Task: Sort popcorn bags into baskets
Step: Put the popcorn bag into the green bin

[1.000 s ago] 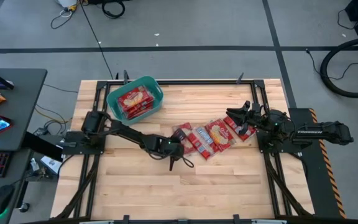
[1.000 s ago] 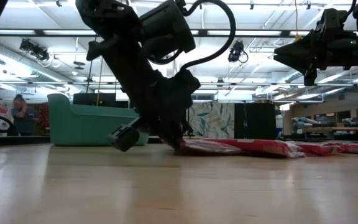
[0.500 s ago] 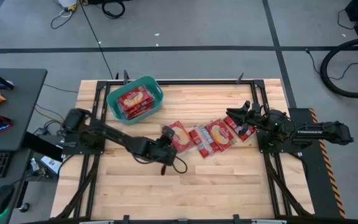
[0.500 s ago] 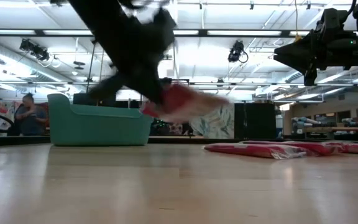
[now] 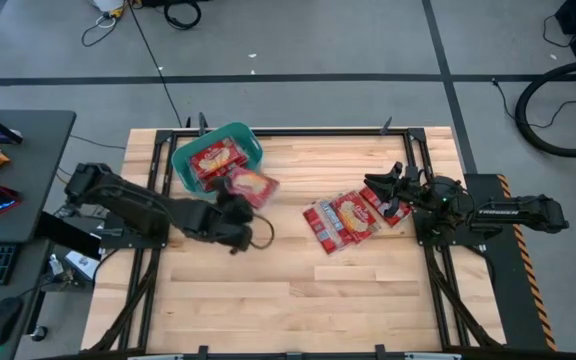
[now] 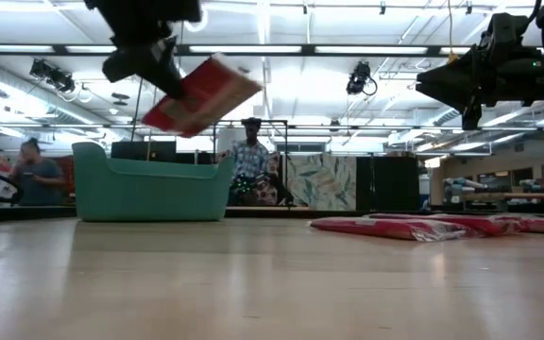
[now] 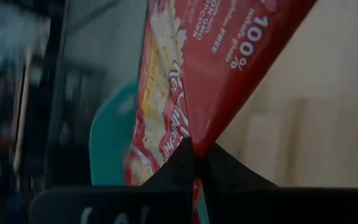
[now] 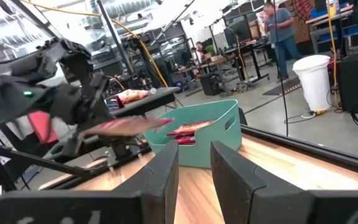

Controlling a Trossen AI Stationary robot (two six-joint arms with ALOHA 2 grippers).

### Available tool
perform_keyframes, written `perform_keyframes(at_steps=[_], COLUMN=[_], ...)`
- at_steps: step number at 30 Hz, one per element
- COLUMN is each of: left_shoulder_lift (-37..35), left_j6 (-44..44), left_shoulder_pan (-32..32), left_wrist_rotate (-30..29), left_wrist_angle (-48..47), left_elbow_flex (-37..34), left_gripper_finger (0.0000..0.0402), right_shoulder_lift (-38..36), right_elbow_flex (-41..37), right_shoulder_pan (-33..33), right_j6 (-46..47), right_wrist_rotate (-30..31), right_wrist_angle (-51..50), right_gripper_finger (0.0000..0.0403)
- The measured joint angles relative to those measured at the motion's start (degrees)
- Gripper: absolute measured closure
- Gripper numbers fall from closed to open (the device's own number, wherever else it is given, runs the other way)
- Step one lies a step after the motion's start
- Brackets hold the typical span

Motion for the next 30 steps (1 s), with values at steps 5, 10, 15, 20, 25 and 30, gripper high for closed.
perform_keyframes(at_steps=[5, 10, 15, 20, 25, 30], left_shoulder_lift=[-0.9, -0.8, -0.8, -0.8, -0.8, -0.1], left_j6=[-13.3, -17.4, -15.4, -11.2, -7.2, -4.1], left_shoulder_pan=[4.8, 10.2, 16.4, 23.8, 30.7, 36.0], left_wrist_rotate=[2.6, 5.3, 4.3, 4.4, 8.8, 13.7], left_wrist_angle=[-11.5, -15.6, -16.0, -14.4, -11.0, -8.5], left_elbow_flex=[0.0, -0.2, -0.3, -0.3, -0.4, -0.4], left_gripper_finger=[0.0386, 0.0386, 0.0387, 0.0387, 0.0387, 0.0387], right_shoulder_lift=[0.0, 0.0, 0.0, 0.0, 0.0, 0.0], right_elbow_flex=[0.0, 0.0, 0.0, 0.0, 0.0, 0.0], right_shoulder_pan=[0.0, 0.0, 0.0, 0.0, 0.0, 0.0], right_j6=[0.0, 0.0, 0.0, 0.0, 0.0, 0.0], right_wrist_rotate=[-0.1, -0.1, -0.1, 0.0, 0.0, 0.0], right_wrist_angle=[0.0, 0.0, 0.0, 0.0, 0.0, 0.0], right_gripper_finger=[0.0305, 0.0305, 0.0305, 0.0305, 0.0305, 0.0305])
